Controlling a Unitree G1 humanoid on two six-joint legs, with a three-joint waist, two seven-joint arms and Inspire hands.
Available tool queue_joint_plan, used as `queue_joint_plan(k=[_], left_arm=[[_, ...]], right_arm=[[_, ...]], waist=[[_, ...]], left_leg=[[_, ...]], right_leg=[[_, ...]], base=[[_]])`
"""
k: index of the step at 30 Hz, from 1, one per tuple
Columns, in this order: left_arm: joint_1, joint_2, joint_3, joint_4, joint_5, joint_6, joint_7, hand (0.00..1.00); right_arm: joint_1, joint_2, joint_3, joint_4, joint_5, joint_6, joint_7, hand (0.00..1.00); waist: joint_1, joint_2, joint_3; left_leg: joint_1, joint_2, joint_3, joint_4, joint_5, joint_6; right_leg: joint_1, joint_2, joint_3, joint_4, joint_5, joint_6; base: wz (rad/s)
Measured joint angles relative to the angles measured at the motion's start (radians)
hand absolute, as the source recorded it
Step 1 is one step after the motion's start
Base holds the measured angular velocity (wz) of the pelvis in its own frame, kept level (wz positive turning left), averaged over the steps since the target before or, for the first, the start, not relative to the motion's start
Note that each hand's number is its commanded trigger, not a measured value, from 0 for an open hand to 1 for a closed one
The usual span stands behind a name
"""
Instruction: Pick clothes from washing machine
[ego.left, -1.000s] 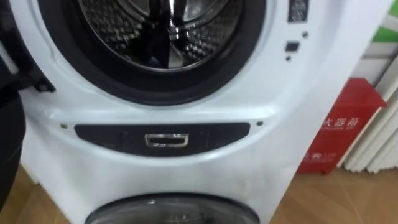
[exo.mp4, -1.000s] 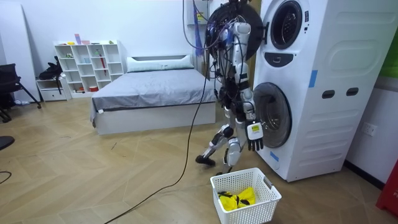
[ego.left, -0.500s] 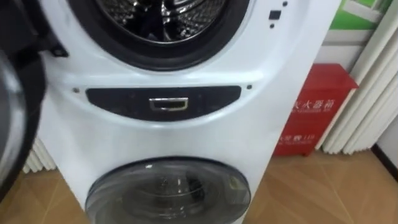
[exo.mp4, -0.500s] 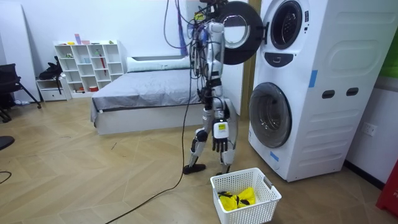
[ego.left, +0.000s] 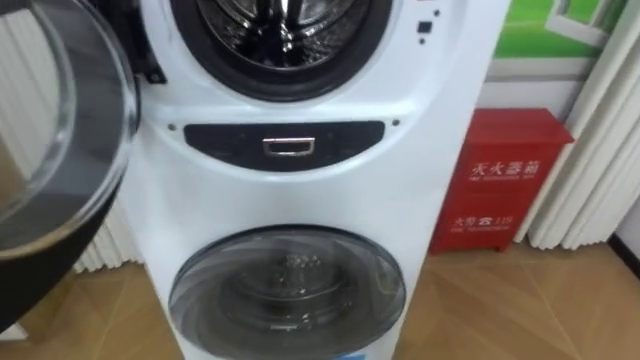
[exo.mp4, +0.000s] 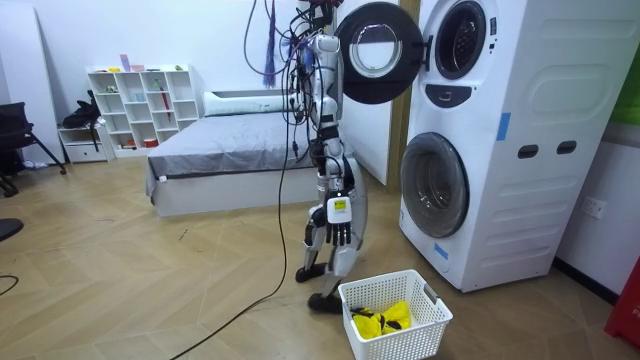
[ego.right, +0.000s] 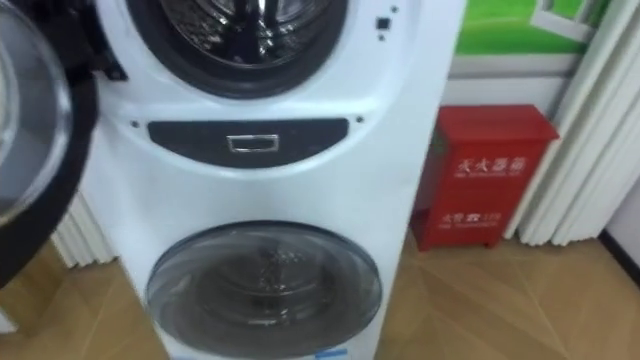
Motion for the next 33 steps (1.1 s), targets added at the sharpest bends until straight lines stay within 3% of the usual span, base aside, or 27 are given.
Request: queue_joint_plan(k=[2, 6, 7, 9, 10, 11, 16, 18, 21, 25, 27, 33], left_arm=[[0.000, 0.001, 0.059, -0.013, -0.016, -0.007, 0.015, 0.00], [-0.009, 0.014, 0.139, -0.098, -0.074, -0.008, 0.029, 0.00], [-0.008, 0.020, 0.179, -0.163, -0.098, -0.007, 0.041, 0.00], [-0.014, 0.051, 0.201, -0.262, -0.137, -0.017, 0.068, 0.00], [-0.024, 0.082, 0.204, -0.286, -0.153, -0.037, 0.083, 0.00], [-0.030, 0.102, 0.226, -0.335, -0.153, -0.041, 0.097, 0.00], [-0.025, 0.136, 0.345, -0.581, -0.178, -0.051, 0.147, 0.00], [-0.030, 0.151, 0.393, -0.691, -0.214, -0.050, 0.160, 0.00], [-0.038, 0.194, 0.428, -0.711, -0.229, -0.049, 0.184, 0.00], [-0.054, 0.291, 0.445, -0.743, -0.228, -0.041, 0.191, 0.00], [-0.056, 0.324, 0.471, -0.795, -0.224, -0.023, 0.191, 0.00], [-0.089, 0.345, 0.501, -0.893, -0.191, -0.008, 0.193, 0.00]], right_arm=[[-0.005, -0.001, -0.023, -0.012, 0.002, -0.014, 0.001, 0.00], [-0.010, -0.010, -0.057, -0.025, 0.023, -0.034, 0.023, 0.00], [-0.009, -0.015, -0.077, -0.025, 0.035, -0.040, 0.023, 0.00], [-0.011, -0.021, -0.108, -0.025, 0.040, -0.044, 0.023, 0.00], [-0.013, -0.029, -0.123, -0.026, 0.039, -0.051, 0.022, 0.00], [-0.009, -0.037, -0.123, -0.038, 0.043, -0.057, 0.022, 0.00], [0.024, -0.039, -0.146, -0.063, 0.083, -0.074, 0.022, 0.00], [0.033, -0.032, -0.147, -0.064, 0.092, -0.072, 0.023, 0.00], [0.038, -0.033, -0.173, -0.069, 0.094, -0.073, 0.021, 0.00], [0.072, -0.033, -0.188, -0.094, 0.087, -0.073, 0.022, 0.00], [0.080, -0.033, -0.189, -0.098, 0.077, -0.074, 0.022, 0.00], [0.089, -0.033, -0.188, -0.094, 0.076, -0.073, 0.046, 0.00]], waist=[[0.002, 0.012, -0.0034], [0.019, 0.029, 0.0016], [0.025, 0.039, 0.0009], [0.028, 0.051, 0.0019], [0.038, 0.059, 0.0043], [0.047, 0.074, 0.0018], [0.086, 0.105, -0.0015], [0.111, 0.106, -0.0009], [0.119, 0.115, -0.0032], [0.132, 0.115, 0.0012], [0.133, 0.116, 0.0020], [0.130, 0.125, 0.0088]], left_leg=[[0.001, 0.013, -0.002, 0.000, 0.005, -0.010], [-0.001, 0.021, -0.029, -0.002, 0.009, -0.018], [-0.003, 0.021, -0.040, -0.003, 0.008, -0.020], [-0.010, 0.020, -0.064, -0.002, 0.010, -0.023], [-0.014, 0.020, -0.070, -0.002, 0.010, -0.024], [-0.022, 0.019, -0.089, 0.001, 0.011, -0.023], [-0.028, 0.014, -0.132, 0.002, 0.013, -0.024], [-0.036, 0.013, -0.153, 0.011, 0.013, -0.024], [-0.034, 0.012, -0.182, 0.010, 0.013, -0.024], [-0.034, 0.010, -0.198, 0.007, 0.013, -0.024], [-0.032, 0.007, -0.199, 0.007, 0.013, -0.024], [-0.035, 0.006, -0.198, 0.009, 0.013, -0.024]], right_leg=[[0.000, 0.013, -0.001, -0.006, 0.005, -0.009], [0.013, 0.025, -0.008, -0.026, 0.012, -0.019], [0.020, 0.027, -0.018, -0.033, 0.013, -0.022], [0.025, 0.027, -0.034, -0.038, 0.013, -0.022], [0.024, 0.027, -0.037, -0.038, 0.013, -0.022], [0.027, 0.027, -0.043, -0.038, 0.013, -0.022], [0.031, 0.027, -0.055, -0.041, 0.012, -0.021], [0.030, 0.025, -0.070, -0.040, 0.012, -0.021], [0.031, 0.026, -0.077, -0.040, 0.011, -0.021], [0.048, 0.029, -0.076, -0.059, 0.011, -0.021], [0.055, 0.028, -0.071, -0.074, 0.012, -0.021], [0.053, 0.027, -0.068, -0.073, 0.011, -0.021]], base=[[-0.06], [0.09], [0.20], [0.26], [0.14], [0.13], [0.15], [0.21], [0.14], [0.16], [0.00], [0.00]])
